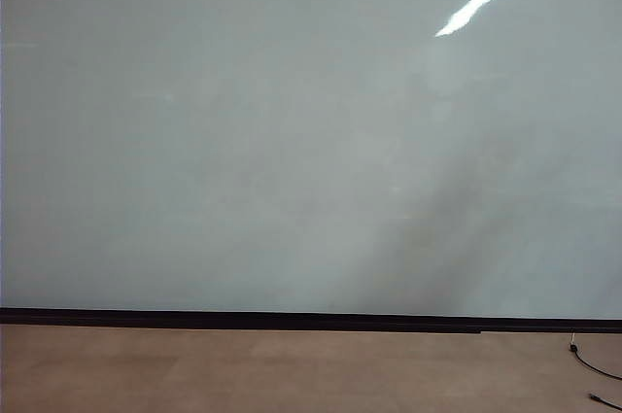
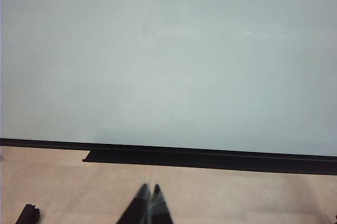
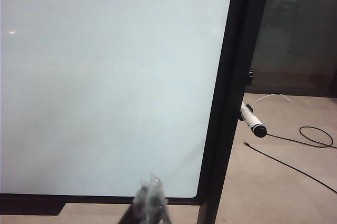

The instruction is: Pick up the pen on the shelf to the right of the whiteboard and draw a cross mark.

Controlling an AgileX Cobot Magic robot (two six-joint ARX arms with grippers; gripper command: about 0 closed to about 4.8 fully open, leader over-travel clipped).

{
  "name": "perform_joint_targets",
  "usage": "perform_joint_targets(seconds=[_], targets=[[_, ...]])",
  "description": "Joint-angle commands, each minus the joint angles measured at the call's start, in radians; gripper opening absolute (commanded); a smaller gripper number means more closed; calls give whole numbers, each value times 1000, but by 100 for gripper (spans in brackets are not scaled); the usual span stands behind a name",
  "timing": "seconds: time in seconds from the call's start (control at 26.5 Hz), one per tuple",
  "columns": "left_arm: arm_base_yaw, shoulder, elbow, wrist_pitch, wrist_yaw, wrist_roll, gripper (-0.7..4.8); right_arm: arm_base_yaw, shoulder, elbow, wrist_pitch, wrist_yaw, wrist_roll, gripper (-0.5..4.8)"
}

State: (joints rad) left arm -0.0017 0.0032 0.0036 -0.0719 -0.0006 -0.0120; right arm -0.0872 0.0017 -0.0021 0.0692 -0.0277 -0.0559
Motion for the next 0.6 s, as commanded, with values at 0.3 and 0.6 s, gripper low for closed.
perform_joint_targets(seconds=[0.3, 0.6], targets=[[0, 0, 3, 5, 4, 4, -5, 0, 0, 5, 11, 0, 4, -9], [0, 0, 3, 5, 4, 4, -4, 0, 0, 5, 19, 10, 4, -9]])
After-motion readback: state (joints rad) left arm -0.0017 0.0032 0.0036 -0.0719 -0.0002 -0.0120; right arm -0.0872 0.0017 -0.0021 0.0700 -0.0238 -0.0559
